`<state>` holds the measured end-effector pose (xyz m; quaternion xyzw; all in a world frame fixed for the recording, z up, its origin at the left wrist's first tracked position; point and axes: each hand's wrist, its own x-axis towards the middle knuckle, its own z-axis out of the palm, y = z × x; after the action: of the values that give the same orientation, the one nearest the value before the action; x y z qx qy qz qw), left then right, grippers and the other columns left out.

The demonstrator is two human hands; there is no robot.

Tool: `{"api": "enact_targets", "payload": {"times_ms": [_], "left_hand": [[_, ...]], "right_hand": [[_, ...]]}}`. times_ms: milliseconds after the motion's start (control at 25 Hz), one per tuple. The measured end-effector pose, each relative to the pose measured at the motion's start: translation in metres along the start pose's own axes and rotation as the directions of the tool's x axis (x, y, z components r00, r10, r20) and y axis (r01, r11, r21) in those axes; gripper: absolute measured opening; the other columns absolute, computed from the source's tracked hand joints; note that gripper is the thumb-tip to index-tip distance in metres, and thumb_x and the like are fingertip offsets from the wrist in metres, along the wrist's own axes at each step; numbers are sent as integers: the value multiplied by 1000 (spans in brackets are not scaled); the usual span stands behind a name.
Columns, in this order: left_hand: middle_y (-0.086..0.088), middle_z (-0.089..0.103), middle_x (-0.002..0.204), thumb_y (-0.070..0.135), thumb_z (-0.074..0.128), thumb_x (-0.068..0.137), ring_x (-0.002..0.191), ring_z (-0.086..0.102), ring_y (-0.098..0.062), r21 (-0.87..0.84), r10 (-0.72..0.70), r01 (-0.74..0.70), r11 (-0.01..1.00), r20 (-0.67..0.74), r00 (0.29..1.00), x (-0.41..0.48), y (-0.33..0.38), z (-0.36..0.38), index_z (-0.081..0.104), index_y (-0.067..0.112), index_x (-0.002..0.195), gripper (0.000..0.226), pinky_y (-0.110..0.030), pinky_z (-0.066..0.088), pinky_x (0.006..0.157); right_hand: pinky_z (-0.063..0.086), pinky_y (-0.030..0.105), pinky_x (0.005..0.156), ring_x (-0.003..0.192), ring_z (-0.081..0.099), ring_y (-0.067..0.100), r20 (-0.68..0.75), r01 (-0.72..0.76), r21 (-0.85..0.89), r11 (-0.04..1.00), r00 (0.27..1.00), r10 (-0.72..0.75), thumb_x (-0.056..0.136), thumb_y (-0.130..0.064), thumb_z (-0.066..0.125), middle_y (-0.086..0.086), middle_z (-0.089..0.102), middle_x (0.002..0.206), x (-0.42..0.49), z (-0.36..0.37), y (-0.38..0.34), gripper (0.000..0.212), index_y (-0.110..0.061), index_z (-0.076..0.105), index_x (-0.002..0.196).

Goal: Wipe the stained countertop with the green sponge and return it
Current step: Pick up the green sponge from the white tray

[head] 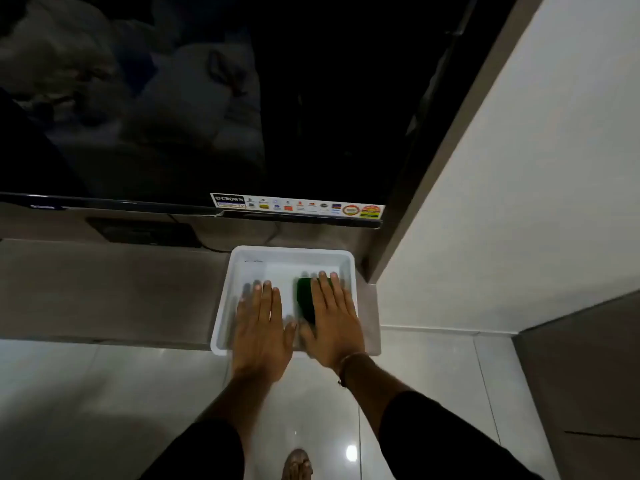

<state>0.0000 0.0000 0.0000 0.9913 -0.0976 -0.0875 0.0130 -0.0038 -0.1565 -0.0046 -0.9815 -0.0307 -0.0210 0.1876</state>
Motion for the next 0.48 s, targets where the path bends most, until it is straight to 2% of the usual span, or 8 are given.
{"api": "enact_targets", "payload": {"times_ms": [80,200,320,480], "left_hand": [[-23,-14,171,52,7,109,157,-17,-41,28,-6,7,1000,-23,1000,22,-7,5,-8,6,162,72,-56,6,129],[-19,-12,172,54,20,109,157,-17,-38,22,49,-48,999,-26,998,53,-9,16,-6,9,163,75,-56,1,129],[-18,-9,173,49,22,110,157,-15,-37,48,87,-87,995,6,996,65,-12,29,-2,9,164,72,-55,0,129],[-18,-12,173,48,19,111,157,-17,-37,64,59,-61,996,39,998,71,-13,33,-6,8,163,71,-54,0,129]], "right_hand": [[-6,45,124,157,-4,31,106,44,-73,996,994,-36,98,-55,40,9,4,172,24,11,1,82,-13,9,162],[-6,44,126,157,-10,29,275,82,-183,980,961,-29,101,-42,50,8,-3,173,48,30,17,84,-13,1,162],[-2,44,127,158,-6,28,238,86,-174,981,970,-43,105,-28,48,9,2,173,46,47,22,74,-13,4,162],[0,43,123,157,13,32,146,88,-187,978,987,-61,106,-21,48,15,22,169,52,52,23,63,-9,19,160]]}}
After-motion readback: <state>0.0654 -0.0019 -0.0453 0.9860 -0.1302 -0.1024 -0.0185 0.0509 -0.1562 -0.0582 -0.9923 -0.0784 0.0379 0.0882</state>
